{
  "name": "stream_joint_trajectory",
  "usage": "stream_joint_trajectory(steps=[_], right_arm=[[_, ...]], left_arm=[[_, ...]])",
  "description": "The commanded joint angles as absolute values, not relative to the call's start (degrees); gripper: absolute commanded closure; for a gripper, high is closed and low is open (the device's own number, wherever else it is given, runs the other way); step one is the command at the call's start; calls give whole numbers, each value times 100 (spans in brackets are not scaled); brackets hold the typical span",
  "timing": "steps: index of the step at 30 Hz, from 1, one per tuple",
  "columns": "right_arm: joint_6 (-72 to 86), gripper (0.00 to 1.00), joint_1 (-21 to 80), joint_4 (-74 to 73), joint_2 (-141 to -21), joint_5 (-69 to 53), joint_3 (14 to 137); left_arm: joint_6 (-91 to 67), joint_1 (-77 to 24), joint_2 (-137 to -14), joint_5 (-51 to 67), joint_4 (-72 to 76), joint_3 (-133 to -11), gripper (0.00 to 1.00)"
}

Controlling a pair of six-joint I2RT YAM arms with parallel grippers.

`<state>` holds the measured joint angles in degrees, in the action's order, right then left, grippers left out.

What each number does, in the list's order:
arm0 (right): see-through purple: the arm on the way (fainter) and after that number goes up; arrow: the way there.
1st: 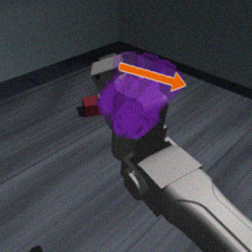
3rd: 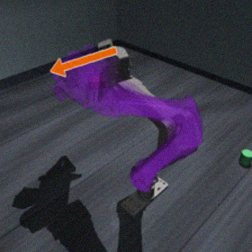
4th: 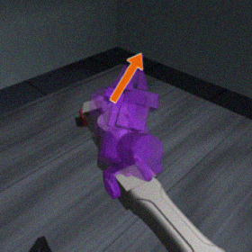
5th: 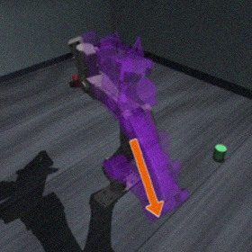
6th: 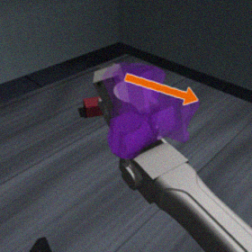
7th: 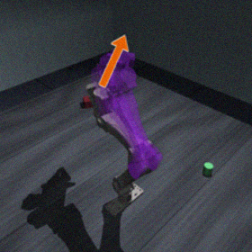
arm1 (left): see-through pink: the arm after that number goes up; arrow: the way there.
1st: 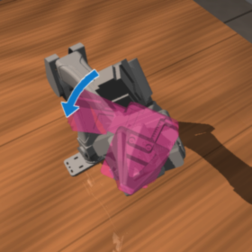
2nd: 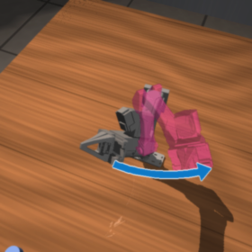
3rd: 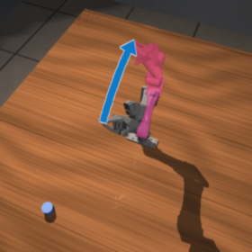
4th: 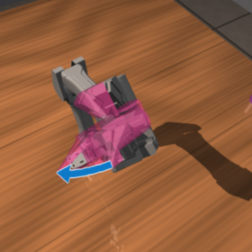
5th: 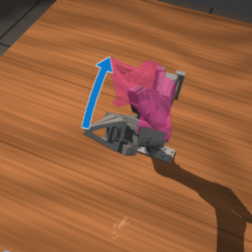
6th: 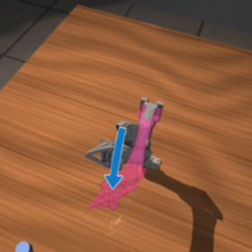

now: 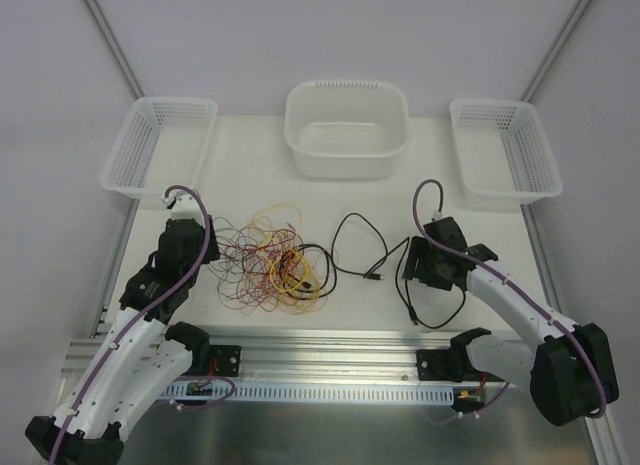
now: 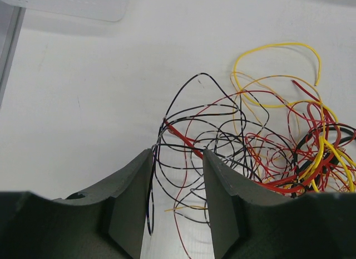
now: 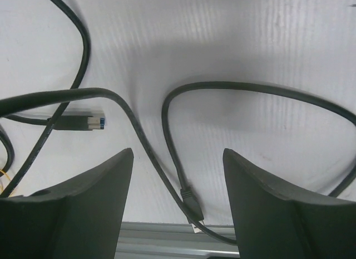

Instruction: Untangle the cables

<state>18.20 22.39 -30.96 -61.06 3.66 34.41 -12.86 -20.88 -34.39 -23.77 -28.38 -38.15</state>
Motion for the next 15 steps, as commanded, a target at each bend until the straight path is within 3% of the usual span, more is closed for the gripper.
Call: stream_joint_trajectory(steps=[1,12,15], right_arm=[[1995,30,2487,-2778,-6336,176,3471],[2215,32,3041,-2637,-7417,571,3744],[2232,38,3093,-2672,-7690,633,3823]], left_arm=[[-1283,-2048,-3445,-2224,-2769,-3973,58],[-1292,-2048,-3445,-2241,-2769,-3946,59],[-1292,-2048,-3445,-2241,-2769,-3946,58]])
